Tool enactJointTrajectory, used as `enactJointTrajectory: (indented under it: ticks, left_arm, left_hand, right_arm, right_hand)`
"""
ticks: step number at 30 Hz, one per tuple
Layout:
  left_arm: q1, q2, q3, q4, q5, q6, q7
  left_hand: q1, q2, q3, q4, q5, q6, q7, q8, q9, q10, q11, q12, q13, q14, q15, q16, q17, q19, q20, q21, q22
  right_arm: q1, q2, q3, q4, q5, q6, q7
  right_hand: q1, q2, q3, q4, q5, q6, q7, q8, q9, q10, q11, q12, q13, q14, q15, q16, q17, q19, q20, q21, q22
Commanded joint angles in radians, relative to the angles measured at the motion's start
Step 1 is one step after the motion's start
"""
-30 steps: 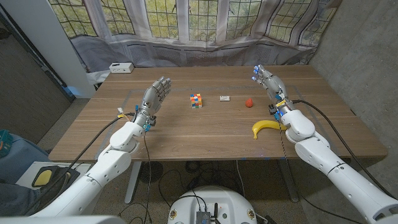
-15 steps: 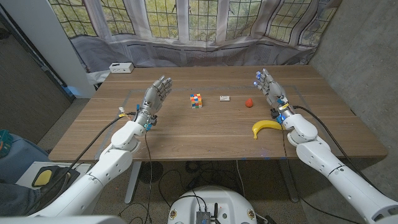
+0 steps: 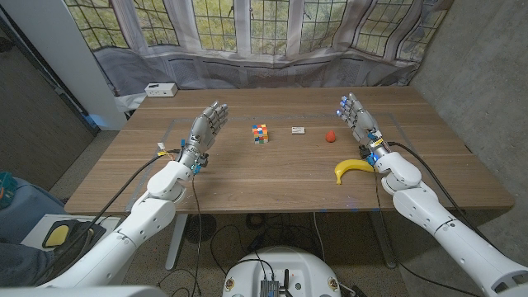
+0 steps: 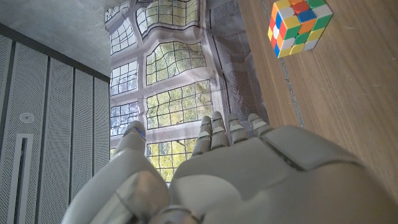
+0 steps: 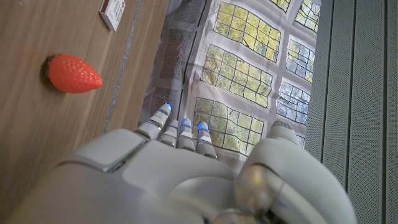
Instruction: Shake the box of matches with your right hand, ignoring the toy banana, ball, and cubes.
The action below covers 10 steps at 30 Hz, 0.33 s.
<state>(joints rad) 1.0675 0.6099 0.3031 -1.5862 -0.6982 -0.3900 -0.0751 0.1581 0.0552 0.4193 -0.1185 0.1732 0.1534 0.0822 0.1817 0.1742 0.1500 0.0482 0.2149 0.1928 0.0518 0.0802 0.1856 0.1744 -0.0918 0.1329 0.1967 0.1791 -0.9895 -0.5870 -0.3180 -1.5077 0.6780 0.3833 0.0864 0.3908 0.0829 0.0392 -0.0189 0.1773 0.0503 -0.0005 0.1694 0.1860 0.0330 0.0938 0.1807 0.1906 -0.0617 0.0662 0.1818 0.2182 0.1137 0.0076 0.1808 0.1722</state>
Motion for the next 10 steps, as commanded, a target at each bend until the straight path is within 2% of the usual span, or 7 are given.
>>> enactJointTrajectory:
  ticks: [1, 4, 10]
  left_arm:
    - [0.018, 0.015, -0.009, -0.018, -0.004, 0.002, -0.002]
    - [0.021, 0.018, -0.011, -0.021, -0.006, 0.001, -0.005]
    - [0.029, 0.02, -0.015, -0.024, -0.009, -0.006, -0.009]
  left_hand:
    - [0.0, -0.004, -0.004, -0.002, -0.001, 0.009, -0.002, 0.004, 0.003, 0.0, -0.004, -0.002, 0.005, 0.0, -0.002, 0.002, 0.005, -0.003, 0.002, 0.004, 0.004]
    - [-0.001, -0.004, -0.004, -0.001, -0.001, 0.009, -0.001, 0.004, 0.003, 0.001, -0.003, -0.002, 0.005, -0.001, -0.001, 0.001, 0.005, -0.004, 0.003, 0.004, 0.004]
    - [-0.002, -0.003, -0.004, -0.001, -0.001, 0.01, -0.002, 0.005, 0.003, 0.0, -0.006, -0.002, 0.005, -0.001, -0.002, 0.001, 0.005, -0.004, 0.004, 0.004, 0.004]
  right_arm:
    - [-0.018, -0.003, 0.001, -0.016, -0.005, 0.003, -0.017]
    - [-0.024, -0.008, 0.001, -0.024, -0.006, 0.001, -0.017]
    - [-0.03, -0.014, -0.001, -0.038, -0.003, -0.009, -0.017]
  right_hand:
    - [-0.01, 0.001, 0.003, -0.009, 0.005, -0.043, -0.009, 0.002, 0.0, -0.067, -0.004, -0.012, -0.001, -0.029, 0.013, 0.007, -0.002, -0.026, 0.025, 0.002, 0.001]
    - [-0.012, 0.001, 0.003, -0.01, 0.005, -0.046, -0.01, 0.004, 0.0, -0.076, -0.005, -0.01, -0.001, -0.031, 0.014, 0.007, -0.003, -0.032, 0.036, 0.001, 0.002]
    - [-0.012, 0.001, 0.004, -0.012, 0.005, -0.045, -0.013, 0.009, 0.0, -0.063, -0.005, 0.0, -0.001, -0.028, 0.018, 0.011, -0.004, -0.033, 0.036, 0.003, 0.002]
